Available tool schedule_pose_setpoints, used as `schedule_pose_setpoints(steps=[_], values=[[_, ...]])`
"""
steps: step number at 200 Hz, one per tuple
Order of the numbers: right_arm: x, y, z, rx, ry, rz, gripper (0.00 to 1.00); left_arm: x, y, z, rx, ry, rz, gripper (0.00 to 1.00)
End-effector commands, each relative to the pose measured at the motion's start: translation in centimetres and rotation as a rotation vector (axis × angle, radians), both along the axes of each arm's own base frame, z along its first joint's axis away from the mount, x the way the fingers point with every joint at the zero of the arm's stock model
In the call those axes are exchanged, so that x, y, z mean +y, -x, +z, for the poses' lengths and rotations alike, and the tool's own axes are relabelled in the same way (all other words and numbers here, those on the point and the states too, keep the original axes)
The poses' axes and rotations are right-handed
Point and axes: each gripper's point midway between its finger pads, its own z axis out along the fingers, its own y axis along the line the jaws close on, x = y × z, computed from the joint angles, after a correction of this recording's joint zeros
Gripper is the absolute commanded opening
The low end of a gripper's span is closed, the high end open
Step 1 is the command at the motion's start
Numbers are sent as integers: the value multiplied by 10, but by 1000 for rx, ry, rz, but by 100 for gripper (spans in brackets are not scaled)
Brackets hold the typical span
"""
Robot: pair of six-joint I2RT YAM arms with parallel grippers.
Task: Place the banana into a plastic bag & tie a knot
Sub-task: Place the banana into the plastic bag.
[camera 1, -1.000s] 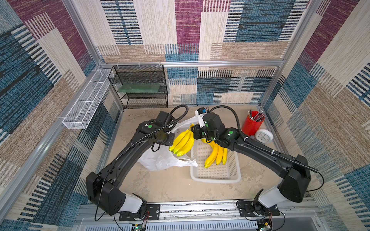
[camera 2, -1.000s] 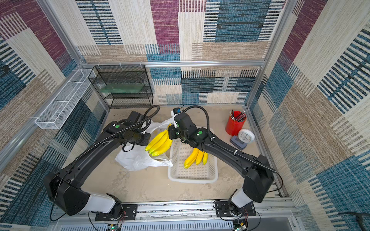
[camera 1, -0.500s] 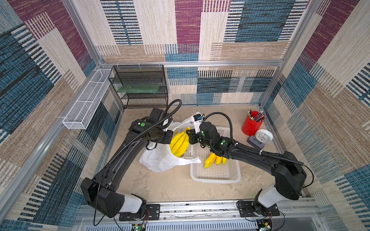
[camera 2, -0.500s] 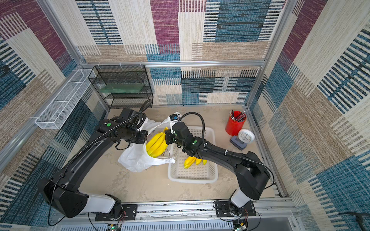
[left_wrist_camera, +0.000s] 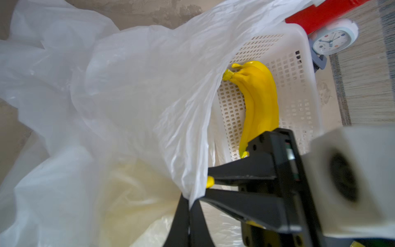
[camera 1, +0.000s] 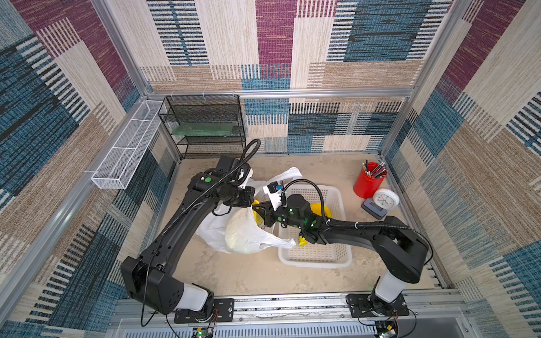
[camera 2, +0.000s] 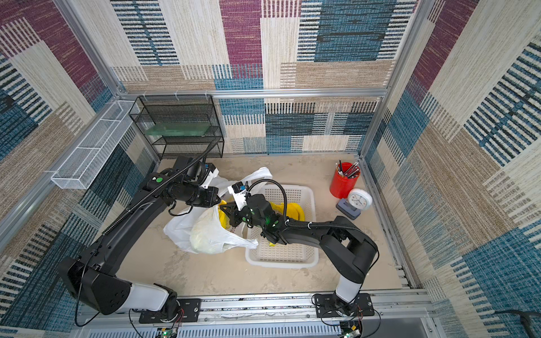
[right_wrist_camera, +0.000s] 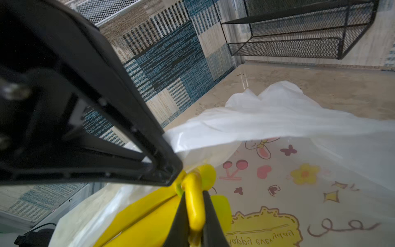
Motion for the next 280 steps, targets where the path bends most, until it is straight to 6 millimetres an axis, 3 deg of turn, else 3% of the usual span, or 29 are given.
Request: schedule_pose_setpoints(steps=[1, 42, 69, 137, 162, 193, 243, 260, 280], values=[[10, -5, 23, -47, -107, 20, 2, -9, -1, 6, -5, 63, -6, 0], [24, -32, 14, 9, -155, -19, 5, -11, 4, 3, 11, 92, -8, 0], [17, -54, 0, 78, -194, -99, 7, -11, 6, 2, 20, 102, 1, 0], [5, -97, 7, 134, -219, -301, 7, -4, 12, -17, 76, 77, 40, 0], [-6, -102, 10, 127, -184, -380, 6, -4, 13, -18, 89, 95, 47, 0], [-9, -106, 12, 120, -165, -403, 5, -9, 12, -1, 83, 144, 55, 0], [-25, -101, 20, 78, -106, -430, 4, -4, 10, 12, 99, 193, 85, 0], [-23, -96, 21, 69, -103, -411, 4, -4, 10, 20, 106, 240, 97, 0], [-4, -93, 14, 71, -112, -360, 5, 0, 11, 15, 142, 261, 112, 0]])
